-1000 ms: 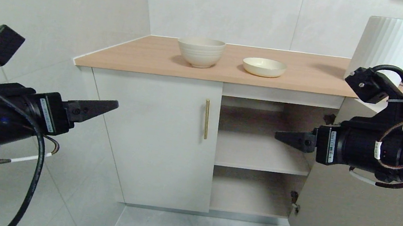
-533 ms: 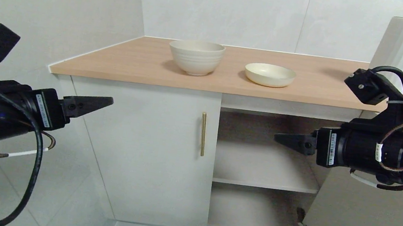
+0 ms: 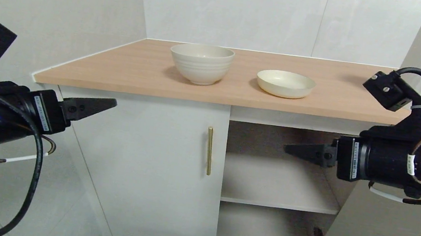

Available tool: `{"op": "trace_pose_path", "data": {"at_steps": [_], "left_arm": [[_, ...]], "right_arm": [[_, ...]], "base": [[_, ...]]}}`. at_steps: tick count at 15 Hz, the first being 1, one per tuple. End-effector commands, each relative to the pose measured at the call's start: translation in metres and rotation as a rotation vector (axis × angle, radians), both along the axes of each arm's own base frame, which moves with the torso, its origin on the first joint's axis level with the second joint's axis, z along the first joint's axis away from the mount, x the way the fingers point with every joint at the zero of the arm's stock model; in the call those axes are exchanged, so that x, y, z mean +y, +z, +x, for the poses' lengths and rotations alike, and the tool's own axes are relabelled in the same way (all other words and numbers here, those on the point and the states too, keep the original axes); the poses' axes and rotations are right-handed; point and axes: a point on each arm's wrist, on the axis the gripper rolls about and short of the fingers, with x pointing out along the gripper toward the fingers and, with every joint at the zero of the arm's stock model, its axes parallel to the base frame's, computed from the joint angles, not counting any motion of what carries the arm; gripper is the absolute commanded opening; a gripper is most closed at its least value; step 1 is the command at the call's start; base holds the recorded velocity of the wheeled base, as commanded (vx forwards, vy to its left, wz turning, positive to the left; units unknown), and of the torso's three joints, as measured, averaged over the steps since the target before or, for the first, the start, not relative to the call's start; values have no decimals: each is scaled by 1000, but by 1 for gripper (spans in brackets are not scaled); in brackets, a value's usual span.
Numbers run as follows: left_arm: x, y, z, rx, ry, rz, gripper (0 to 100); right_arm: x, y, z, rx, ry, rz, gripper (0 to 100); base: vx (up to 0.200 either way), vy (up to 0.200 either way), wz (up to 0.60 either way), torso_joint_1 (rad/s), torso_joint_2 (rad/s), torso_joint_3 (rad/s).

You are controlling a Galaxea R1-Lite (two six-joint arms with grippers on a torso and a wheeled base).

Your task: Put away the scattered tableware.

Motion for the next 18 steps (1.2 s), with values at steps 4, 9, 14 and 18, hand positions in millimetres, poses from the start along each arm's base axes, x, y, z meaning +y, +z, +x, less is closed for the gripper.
{"op": "trace_pose_path", "data": {"at_steps": [4,9,14,18], "left_arm": [[0,0,0,-1,-6,-1,100],[-1,-1,1,9,-28,-5,100],[-2,-5,4,25,-28,-2,100],[-3,-10,8,48,-34,3,100]], "right_arm": [[-5,1,-3,-16,4,33,100],[-4,-5,7,-48,-18,46,100],[-5,-11,14,-42,-31,21,100],[-5,-13,17,-38,-34,16,100]], "base": [[0,0,0,0,0,0],[0,0,0,7,-29,-22],[0,0,0,98,-328,-270],[0,0,0,168,-505,-289]]}}
